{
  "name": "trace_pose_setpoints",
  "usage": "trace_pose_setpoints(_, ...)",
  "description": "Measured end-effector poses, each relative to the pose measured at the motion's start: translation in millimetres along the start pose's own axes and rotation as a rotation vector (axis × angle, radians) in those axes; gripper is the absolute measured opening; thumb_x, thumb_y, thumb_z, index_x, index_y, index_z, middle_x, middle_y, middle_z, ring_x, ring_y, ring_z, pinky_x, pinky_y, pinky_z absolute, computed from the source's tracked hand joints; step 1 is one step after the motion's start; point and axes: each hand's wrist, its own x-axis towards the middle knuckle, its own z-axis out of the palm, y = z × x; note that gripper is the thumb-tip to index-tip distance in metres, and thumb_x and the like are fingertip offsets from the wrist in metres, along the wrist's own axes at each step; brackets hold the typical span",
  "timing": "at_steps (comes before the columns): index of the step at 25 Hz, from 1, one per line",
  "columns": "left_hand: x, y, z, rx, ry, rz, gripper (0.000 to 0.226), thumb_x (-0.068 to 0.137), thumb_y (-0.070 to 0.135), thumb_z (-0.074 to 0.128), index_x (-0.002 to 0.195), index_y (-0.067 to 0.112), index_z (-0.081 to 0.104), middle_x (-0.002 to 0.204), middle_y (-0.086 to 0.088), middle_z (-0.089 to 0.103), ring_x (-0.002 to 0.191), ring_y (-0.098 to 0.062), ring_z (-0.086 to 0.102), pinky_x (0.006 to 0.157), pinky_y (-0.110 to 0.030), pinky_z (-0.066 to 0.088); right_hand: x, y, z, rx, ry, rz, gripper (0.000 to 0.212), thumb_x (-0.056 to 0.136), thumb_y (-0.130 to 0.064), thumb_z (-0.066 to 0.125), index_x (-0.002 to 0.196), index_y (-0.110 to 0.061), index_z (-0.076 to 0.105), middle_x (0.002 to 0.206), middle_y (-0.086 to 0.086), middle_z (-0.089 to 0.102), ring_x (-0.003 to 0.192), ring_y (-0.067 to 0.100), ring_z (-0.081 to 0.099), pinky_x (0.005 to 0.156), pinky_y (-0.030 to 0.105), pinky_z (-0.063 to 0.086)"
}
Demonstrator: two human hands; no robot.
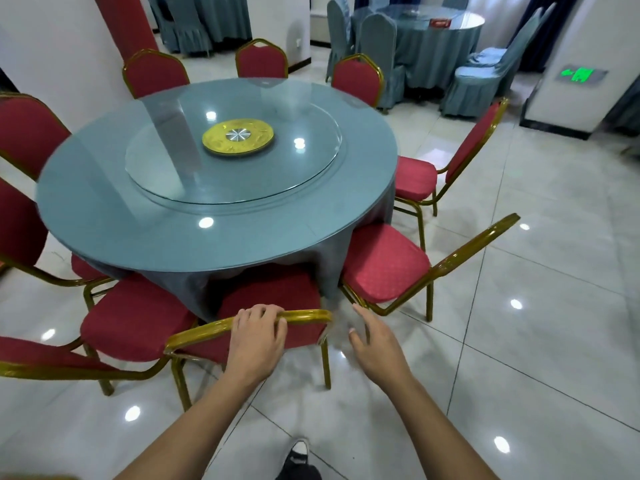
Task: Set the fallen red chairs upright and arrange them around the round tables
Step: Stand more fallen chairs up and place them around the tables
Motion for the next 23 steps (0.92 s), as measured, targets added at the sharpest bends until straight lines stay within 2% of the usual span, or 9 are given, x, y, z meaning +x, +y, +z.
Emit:
trace_pose_setpoints(3, 19, 57, 20, -0.059, -0.057, 0.126, 0.024, 0.102, 0.036, 0.043, 0.119, 0.030, 0.059, 0.117, 0.009, 0.061, 0.109, -0.014, 0.052, 0.101, -0.034, 0.038, 10, 25, -42, 0.003, 0.085, 0.015, 0.051, 0.100, -0.030, 0.054, 0.150, -0.034, 0.041, 0.150, -0.011, 0.046, 0.139, 0.009, 0.040, 0.114, 0.030, 0.033)
trace_pose_setpoints(8, 63, 143, 63, -0.150, -0.117, 0.241, 0.027, 0.103, 0.036, 0.040, 0.124, 0.031, 0.056, 0.121, 0.011, 0.057, 0.113, -0.014, 0.051, 0.101, -0.034, 0.037, 43, 71, -113, 0.008, 0.178, 0.073, 0.051, 0.100, -0.030, 0.054, 0.148, -0.038, 0.041, 0.150, -0.008, 0.047, 0.137, 0.011, 0.042, 0.112, 0.038, 0.040)
trace_pose_setpoints(12, 114, 211, 99, -0.249, -0.144, 0.267, 0.025, 0.102, 0.035, 0.042, 0.123, 0.030, 0.056, 0.120, 0.010, 0.058, 0.112, -0.015, 0.052, 0.098, -0.033, 0.036, 92, 105, -175, -0.018, 0.227, 0.085, 0.049, 0.102, -0.029, 0.053, 0.147, -0.038, 0.040, 0.146, -0.010, 0.047, 0.125, 0.001, 0.043, 0.101, 0.025, 0.039)
trace_pose_setpoints(13, 127, 228, 108, -0.275, -0.145, 0.257, 0.026, 0.103, 0.035, 0.043, 0.124, 0.030, 0.056, 0.121, 0.010, 0.058, 0.113, -0.014, 0.052, 0.097, -0.031, 0.036, 105, 113, -191, -0.026, 0.233, 0.098, 0.049, 0.102, -0.030, 0.053, 0.147, -0.039, 0.039, 0.146, -0.010, 0.046, 0.123, 0.000, 0.043, 0.100, 0.025, 0.039)
trace_pose_setpoints(17, 167, 288, 136, -0.388, -0.226, 0.227, 0.035, 0.105, 0.040, 0.038, 0.138, 0.033, 0.048, 0.131, 0.014, 0.052, 0.116, -0.006, 0.047, 0.103, -0.027, 0.036, 162, 151, -246, -0.048, 0.262, 0.182, 0.054, 0.102, -0.035, 0.052, 0.152, -0.038, 0.030, 0.156, -0.005, 0.038, 0.137, 0.015, 0.044, 0.106, 0.039, 0.044)
trace_pose_setpoints(23, 202, 342, 165, -0.331, -0.465, 0.250, 0.054, 0.106, 0.048, 0.031, 0.156, 0.032, 0.024, 0.152, 0.010, 0.038, 0.134, -0.012, 0.041, 0.113, -0.036, 0.038, 223, 214, -303, -0.036, 0.245, 0.297, 0.062, 0.104, -0.041, 0.044, 0.159, -0.031, 0.016, 0.164, 0.003, 0.026, 0.147, 0.026, 0.034, 0.114, 0.048, 0.035)
